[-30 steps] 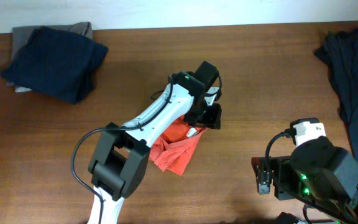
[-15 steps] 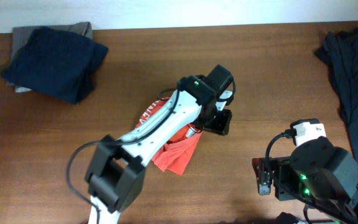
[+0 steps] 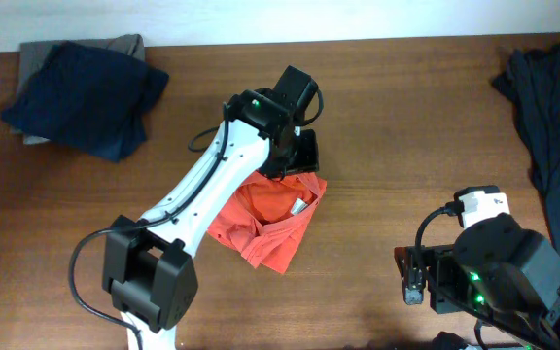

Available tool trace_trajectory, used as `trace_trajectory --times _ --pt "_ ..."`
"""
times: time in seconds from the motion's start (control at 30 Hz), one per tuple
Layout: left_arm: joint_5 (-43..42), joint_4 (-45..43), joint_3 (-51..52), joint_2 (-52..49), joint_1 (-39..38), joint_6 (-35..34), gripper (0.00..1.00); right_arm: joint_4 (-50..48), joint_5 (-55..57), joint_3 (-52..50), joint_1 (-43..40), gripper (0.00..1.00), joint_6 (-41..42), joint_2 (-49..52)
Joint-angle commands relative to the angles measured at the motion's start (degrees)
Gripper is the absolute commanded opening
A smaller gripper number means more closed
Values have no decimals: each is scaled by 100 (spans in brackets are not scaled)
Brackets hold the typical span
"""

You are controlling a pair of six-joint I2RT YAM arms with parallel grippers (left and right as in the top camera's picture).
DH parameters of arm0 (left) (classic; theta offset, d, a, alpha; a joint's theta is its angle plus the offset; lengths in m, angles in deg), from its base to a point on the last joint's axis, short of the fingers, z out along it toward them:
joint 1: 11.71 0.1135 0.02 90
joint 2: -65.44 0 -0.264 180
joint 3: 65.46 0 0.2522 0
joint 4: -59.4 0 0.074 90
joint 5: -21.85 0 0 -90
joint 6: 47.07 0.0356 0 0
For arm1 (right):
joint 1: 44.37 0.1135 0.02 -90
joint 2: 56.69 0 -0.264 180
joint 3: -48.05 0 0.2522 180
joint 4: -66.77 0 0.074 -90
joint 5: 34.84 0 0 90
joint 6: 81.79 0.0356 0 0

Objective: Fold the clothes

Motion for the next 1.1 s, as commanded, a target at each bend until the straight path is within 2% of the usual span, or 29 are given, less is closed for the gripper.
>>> trace_trajectory --times 0.0,0.3,0.67,1.07 --pt "31 28 -42 -295 -42 -380 50 24 157 -24 35 99 66 4" --pt "-72 46 -42 -643 -42 -1056 50 83 157 -24 35 99 37 4" --pt "-48 -138 -42 -761 -52 -1443 50 83 269 -24 35 99 -52 4" --pt "-26 -269 -42 -964 -66 -1526 50 83 267 -24 35 99 -87 4"
